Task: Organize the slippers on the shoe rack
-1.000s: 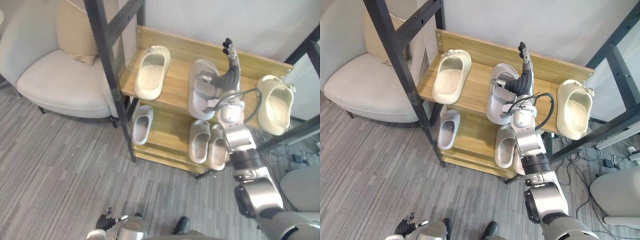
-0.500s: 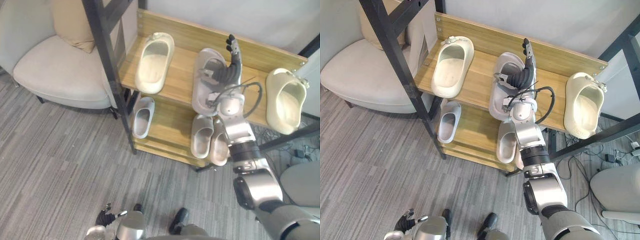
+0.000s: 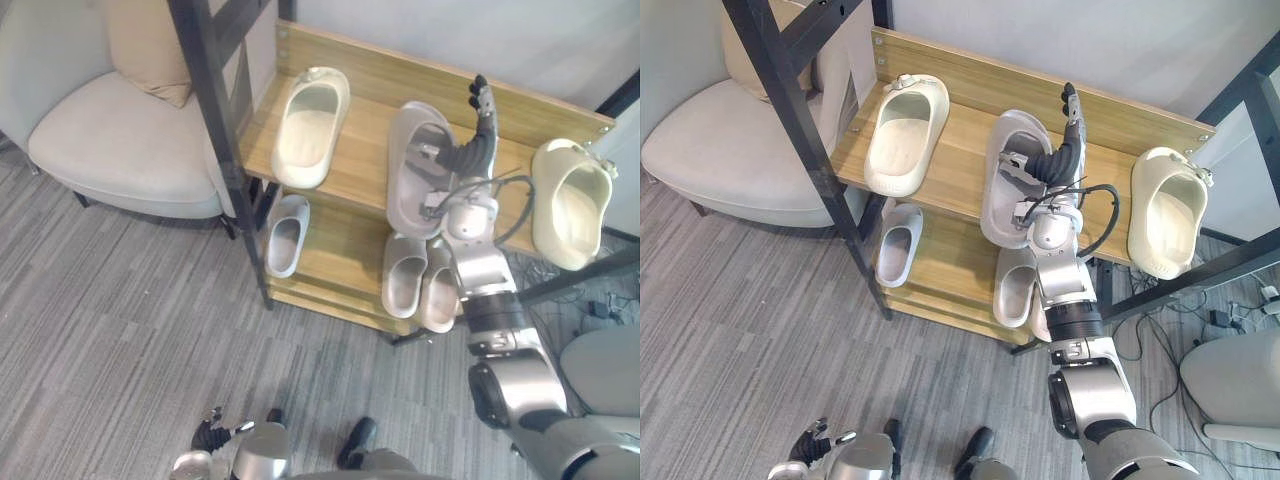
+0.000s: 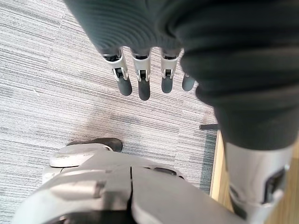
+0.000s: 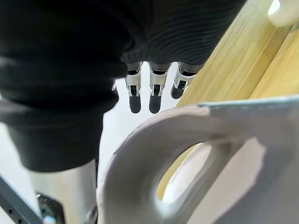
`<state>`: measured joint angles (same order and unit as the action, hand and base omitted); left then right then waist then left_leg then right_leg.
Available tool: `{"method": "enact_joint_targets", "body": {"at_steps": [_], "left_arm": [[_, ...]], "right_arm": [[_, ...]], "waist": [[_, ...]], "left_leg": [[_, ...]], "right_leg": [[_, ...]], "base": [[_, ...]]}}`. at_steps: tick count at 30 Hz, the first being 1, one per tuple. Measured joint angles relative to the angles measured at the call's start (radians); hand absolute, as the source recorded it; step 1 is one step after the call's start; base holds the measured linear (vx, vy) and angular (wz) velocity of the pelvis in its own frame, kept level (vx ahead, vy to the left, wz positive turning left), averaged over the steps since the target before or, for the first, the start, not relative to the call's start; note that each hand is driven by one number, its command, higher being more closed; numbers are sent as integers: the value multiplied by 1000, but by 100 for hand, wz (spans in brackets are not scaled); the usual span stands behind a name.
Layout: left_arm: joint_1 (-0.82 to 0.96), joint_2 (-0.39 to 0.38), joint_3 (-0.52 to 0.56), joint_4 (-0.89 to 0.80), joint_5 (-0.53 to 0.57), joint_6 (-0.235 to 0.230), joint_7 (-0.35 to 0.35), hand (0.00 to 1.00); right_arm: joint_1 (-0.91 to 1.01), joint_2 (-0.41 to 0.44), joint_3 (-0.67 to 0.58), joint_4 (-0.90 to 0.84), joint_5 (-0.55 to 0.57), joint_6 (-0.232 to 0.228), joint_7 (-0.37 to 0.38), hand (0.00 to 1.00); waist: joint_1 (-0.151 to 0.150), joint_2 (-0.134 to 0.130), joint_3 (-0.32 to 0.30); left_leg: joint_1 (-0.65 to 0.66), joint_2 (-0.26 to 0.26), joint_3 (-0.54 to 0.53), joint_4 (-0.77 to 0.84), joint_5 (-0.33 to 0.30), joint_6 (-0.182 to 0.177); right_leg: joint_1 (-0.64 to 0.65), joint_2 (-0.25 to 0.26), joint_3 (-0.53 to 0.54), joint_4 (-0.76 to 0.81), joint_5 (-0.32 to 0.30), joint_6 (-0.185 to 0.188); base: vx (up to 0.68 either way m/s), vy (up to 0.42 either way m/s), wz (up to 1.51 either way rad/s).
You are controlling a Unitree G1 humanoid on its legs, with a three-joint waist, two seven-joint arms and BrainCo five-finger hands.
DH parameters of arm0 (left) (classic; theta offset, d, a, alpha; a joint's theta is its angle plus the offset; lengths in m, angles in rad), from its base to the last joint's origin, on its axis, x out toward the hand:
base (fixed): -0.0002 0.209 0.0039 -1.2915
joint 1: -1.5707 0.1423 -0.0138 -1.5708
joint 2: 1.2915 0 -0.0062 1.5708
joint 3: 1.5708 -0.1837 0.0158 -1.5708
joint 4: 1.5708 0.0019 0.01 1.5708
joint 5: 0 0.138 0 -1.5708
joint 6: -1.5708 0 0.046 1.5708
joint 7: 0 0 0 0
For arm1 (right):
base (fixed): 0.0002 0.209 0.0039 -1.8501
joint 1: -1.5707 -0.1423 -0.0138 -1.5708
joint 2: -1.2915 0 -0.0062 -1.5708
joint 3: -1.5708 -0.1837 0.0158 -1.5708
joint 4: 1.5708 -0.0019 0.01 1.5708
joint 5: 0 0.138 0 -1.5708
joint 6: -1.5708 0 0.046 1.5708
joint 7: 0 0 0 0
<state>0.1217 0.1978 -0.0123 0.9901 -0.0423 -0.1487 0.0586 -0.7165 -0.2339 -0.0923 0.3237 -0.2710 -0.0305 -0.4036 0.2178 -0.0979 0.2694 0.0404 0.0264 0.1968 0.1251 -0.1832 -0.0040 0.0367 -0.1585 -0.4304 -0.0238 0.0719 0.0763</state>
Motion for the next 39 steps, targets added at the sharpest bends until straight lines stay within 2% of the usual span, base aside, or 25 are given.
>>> {"method": "enact_joint_targets", "body": {"at_steps": [4,18,28,39], "left_arm": [[0,0,0,0,0,1,0,0],[0,1,-5,1,0,1,0,0],[0,3,-7,3,-5,1,0,0],[0,8,-8,2,-35,0,-6,0]], "right_arm": [[45,0,-45,-34,5,-2,-1,0],[54,-2,-52,-38,4,-8,12,0],[-4,-17,57,16,4,4,62,0],[-196,-38,149,189,10,20,150,0]], "waist": [[-1,1,1],[1,1,1],[0,1,1],[2,-8,2]], "left_leg": [[2,-1,1,0,0,0],[0,-10,-10,-36,35,-10],[-7,-2,-14,-39,41,-12],[-21,-1,-16,-39,44,-13]], "right_leg": [[2,0,1,-2,0,0],[-1,1,-9,-17,1,-1],[-8,4,-7,-14,1,-1],[-20,4,-9,-14,2,-2]], "base": [[0,0,-1],[-4,-10,3],[-15,-24,1],[9,-8,2]]}}
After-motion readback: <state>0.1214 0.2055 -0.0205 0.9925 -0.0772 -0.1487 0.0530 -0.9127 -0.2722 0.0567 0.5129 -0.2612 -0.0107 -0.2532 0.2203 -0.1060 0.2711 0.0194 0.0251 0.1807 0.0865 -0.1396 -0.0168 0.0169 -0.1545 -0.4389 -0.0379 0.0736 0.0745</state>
